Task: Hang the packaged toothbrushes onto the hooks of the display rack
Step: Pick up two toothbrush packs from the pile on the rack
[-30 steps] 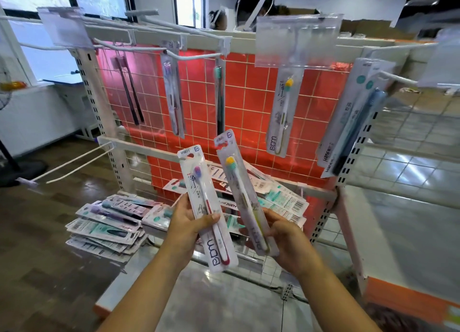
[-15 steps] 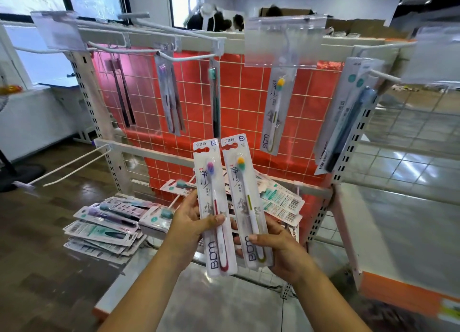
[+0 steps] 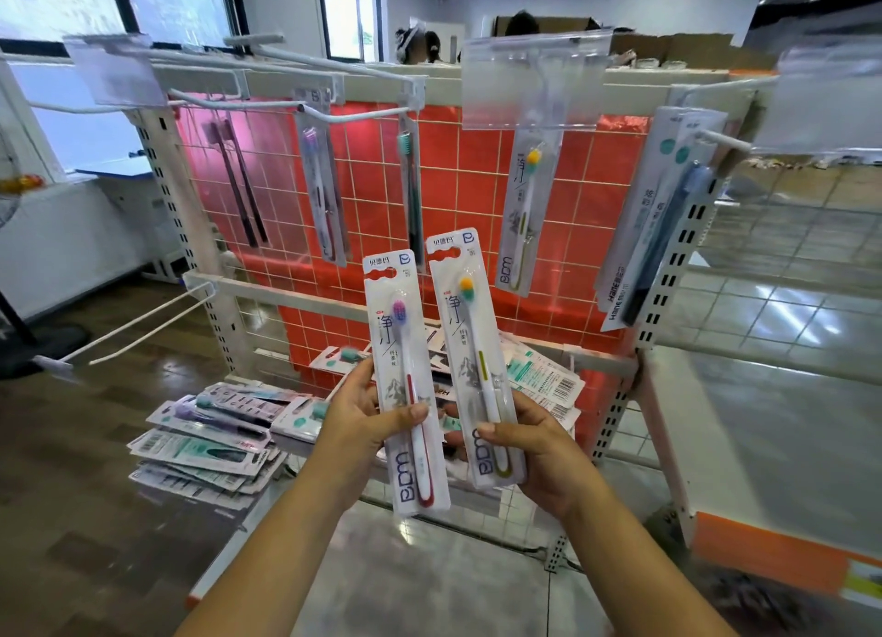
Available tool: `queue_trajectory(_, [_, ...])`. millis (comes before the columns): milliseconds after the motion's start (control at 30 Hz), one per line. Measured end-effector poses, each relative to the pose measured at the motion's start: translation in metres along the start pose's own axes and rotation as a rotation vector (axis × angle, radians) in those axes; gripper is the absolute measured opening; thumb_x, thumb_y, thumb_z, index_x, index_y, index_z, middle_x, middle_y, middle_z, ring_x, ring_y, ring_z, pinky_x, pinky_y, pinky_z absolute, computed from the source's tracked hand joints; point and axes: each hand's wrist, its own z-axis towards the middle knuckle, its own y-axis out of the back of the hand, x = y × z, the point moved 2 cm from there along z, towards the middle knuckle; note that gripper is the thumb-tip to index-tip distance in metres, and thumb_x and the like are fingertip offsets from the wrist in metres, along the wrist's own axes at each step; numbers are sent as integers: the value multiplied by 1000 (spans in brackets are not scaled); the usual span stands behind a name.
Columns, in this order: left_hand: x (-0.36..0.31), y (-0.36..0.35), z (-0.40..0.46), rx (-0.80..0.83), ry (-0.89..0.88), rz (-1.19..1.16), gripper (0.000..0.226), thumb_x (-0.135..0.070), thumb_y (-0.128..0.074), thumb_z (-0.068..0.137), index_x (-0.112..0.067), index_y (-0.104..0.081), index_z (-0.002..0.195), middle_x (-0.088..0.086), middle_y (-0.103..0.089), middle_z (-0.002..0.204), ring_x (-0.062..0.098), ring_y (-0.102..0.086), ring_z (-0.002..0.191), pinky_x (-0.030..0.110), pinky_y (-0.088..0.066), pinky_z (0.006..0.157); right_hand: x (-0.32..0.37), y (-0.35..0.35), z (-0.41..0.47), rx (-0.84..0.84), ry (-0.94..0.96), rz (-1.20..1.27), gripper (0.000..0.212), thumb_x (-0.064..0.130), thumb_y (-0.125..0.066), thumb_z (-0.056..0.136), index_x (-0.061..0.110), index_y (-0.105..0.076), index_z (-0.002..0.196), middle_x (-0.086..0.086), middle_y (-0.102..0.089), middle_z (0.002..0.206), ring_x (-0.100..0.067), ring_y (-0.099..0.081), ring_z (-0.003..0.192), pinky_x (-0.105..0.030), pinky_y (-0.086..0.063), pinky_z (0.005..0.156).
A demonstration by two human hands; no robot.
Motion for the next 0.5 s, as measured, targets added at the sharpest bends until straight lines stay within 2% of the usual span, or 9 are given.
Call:
queue_trajectory(67, [-2, -1, 1, -2, -4, -4, 64, -3, -71, 58, -21, -53, 118, 3, -73, 84, 22, -71, 81, 32, -57, 63, 2, 2, -2, -26, 28, -11, 47, 0, -65, 64, 11, -65, 109, -20, -68, 104, -37, -65, 92, -49, -52, 84])
queue_trajectory(133, [-3, -3, 2, 5, -4, -5, 65, -3, -71, 59, -22, -53, 118, 2, -73, 84, 22, -71, 82, 33, -58, 64, 6, 4, -6, -36, 66, 26, 44, 2, -68, 63, 9, -65, 106, -16, -70, 96, -32, -69, 84, -45, -57, 76])
queue_trajectory(200, [-3, -6, 4, 15, 1, 4, 67, -5, -73, 59, -22, -52, 121, 4, -73, 87, 25, -70, 85, 35, -58, 65, 11, 6, -9, -23, 110, 80, 44, 6, -77, 53, 10, -71, 97, -12, -72, 88, -27, -70, 77, -37, -58, 65])
queue_trajectory(300, [-8, -11, 7, 35, -1, 27, 66, -10, -73, 59, -22, -52, 120, 5, -73, 90, 28, -69, 88, 40, -58, 70, 20, 10, -11, -32, 161, 101, 50, 12, -84, 39, 16, -76, 88, -11, -73, 86, -26, -70, 76, -35, -57, 64])
queue_trajectory(400, [-13, -17, 13, 46, -21, 44, 67, -14, -75, 57, -26, -52, 119, 4, -72, 93, 26, -69, 90, 45, -57, 75, 35, 12, -11, -58, 216, 75, 52, 12, -86, 40, 16, -75, 91, -10, -73, 90, -26, -70, 80, -35, -57, 64])
queue_trajectory(433, [-14, -18, 15, 51, -27, 41, 67, -13, -75, 57, -27, -53, 118, 5, -71, 94, 26, -69, 90, 44, -57, 75, 41, 12, -11, -70, 239, 72, 46, 9, -84, 46, 16, -75, 91, -10, -73, 90, -24, -70, 80, -34, -57, 64])
queue_trajectory(500, [-16, -22, 17, 67, -38, 36, 66, -12, -74, 57, -26, -53, 118, 5, -72, 95, 26, -69, 90, 41, -57, 74, 52, 11, -11, -85, 272, 74, 36, -1, -71, 58, 18, -75, 88, -8, -73, 89, -23, -70, 78, -35, -57, 63])
